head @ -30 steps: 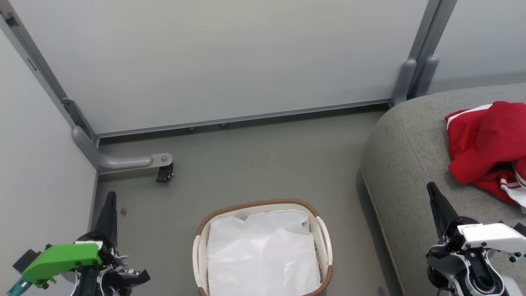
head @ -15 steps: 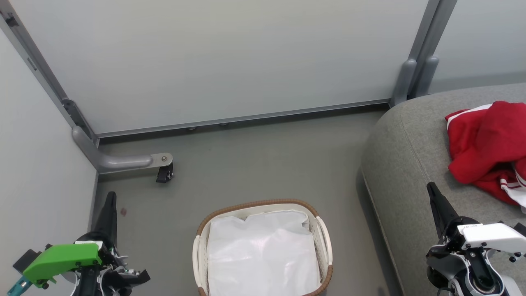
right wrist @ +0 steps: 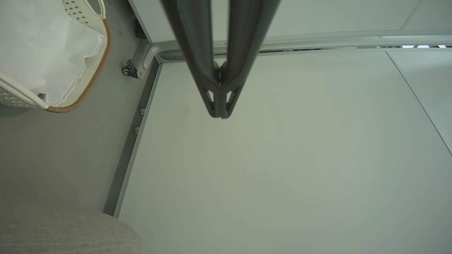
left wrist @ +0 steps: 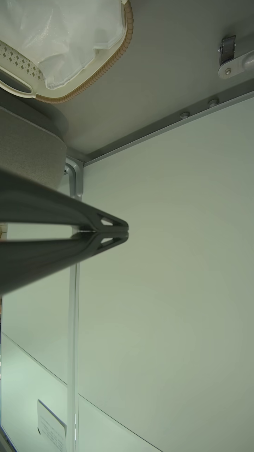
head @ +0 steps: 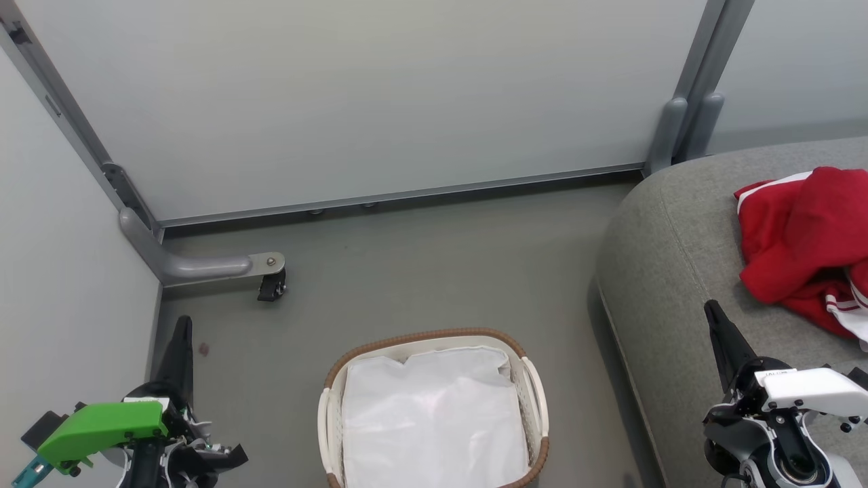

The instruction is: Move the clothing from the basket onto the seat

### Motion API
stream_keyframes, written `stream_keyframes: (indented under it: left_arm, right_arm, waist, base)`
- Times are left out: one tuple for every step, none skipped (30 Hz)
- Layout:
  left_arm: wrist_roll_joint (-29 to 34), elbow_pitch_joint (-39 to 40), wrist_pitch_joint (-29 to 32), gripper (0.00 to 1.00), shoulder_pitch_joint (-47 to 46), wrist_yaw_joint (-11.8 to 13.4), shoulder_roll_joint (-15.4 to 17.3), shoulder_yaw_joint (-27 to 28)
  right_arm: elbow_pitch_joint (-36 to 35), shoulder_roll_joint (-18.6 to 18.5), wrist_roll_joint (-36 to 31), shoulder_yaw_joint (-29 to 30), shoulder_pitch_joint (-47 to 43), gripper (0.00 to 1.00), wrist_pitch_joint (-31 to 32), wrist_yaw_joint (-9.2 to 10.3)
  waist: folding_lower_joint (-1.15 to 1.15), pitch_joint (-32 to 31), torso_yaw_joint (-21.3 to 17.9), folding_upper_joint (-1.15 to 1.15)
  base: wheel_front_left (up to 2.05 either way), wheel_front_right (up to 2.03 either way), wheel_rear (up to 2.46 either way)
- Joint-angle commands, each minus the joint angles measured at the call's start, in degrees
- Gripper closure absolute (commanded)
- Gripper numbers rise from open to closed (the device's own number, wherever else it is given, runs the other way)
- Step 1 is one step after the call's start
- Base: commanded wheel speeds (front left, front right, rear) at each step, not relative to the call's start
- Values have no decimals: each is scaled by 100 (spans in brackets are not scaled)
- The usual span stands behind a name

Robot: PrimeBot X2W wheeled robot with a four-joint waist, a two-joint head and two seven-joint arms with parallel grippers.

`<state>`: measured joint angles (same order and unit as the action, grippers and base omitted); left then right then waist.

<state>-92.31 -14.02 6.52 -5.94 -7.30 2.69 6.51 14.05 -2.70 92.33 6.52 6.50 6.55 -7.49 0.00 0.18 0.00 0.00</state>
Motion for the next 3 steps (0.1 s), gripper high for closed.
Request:
stream_keyframes:
  left_arm:
    - [-20, 8, 23, 100, -59, -35, 36, 12]
    - [-20, 8, 23, 100, -59, -35, 36, 12]
    - [-20, 8, 23, 100, -59, -35, 36, 12]
  right_arm:
    - [-19, -34, 18, 12, -61, 100, 17, 0]
    - [-19, -34, 18, 12, -61, 100, 17, 0]
    - [-19, -34, 18, 12, -61, 100, 17, 0]
  waist:
    - [0, 0, 0, 0]
    - [0, 0, 0, 0]
    - [0, 0, 0, 0]
  base:
    - [0, 0, 0]
    - [0, 0, 0]
    - [0, 0, 0]
